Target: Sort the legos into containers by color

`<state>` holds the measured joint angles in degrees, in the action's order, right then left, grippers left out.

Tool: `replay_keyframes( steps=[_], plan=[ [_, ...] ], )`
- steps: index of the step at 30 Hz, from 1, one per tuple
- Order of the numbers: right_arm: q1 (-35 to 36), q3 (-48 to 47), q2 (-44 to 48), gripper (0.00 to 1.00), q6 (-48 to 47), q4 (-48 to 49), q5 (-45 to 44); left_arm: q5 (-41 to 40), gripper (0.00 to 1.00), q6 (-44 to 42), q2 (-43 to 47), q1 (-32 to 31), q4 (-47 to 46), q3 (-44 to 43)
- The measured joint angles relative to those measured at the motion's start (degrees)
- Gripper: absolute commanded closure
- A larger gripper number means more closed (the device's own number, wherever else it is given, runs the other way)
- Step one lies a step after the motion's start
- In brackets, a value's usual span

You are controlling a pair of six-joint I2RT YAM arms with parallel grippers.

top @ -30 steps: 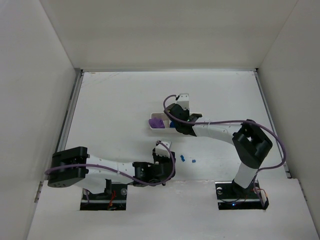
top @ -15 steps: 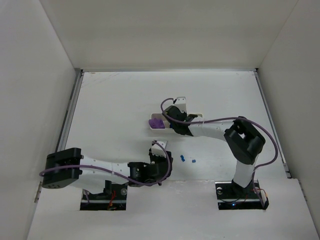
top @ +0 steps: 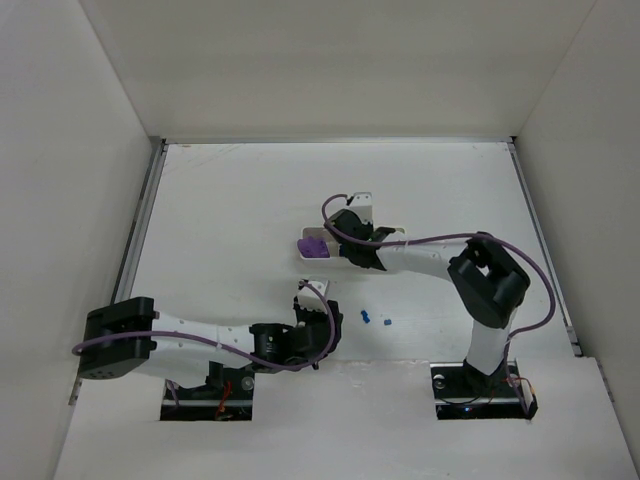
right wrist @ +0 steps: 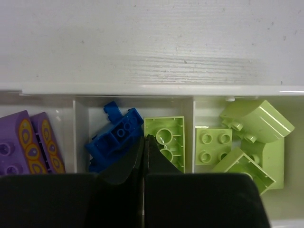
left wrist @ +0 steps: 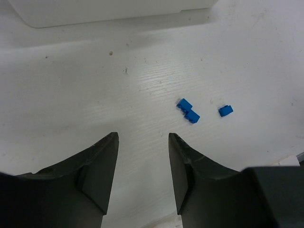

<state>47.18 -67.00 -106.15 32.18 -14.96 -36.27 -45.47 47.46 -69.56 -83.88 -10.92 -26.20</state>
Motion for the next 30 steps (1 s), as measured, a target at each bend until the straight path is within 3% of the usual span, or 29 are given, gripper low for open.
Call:
replay_keyframes(
  steps=[14, 23, 30],
  plan=[
    [-0.6, 6.7, 18.6, 0.98, 0.4, 3.6, -0.1, 0.0, 0.57, 0.0, 0.1, -0.1, 0.0, 0.1],
    [-7.5, 13.3, 18.7, 0.96, 0.5, 4.1, 1.9, 0.8, 0.57, -0.2, -5.1, -1.4, -0.2, -2.1],
    [-8.2, 14.1, 17.4, 0.96, 0.4, 6.3, 2.9, 1.0, 0.57, -0.4, -5.4, -1.6, -0.5, -2.8]
  ],
)
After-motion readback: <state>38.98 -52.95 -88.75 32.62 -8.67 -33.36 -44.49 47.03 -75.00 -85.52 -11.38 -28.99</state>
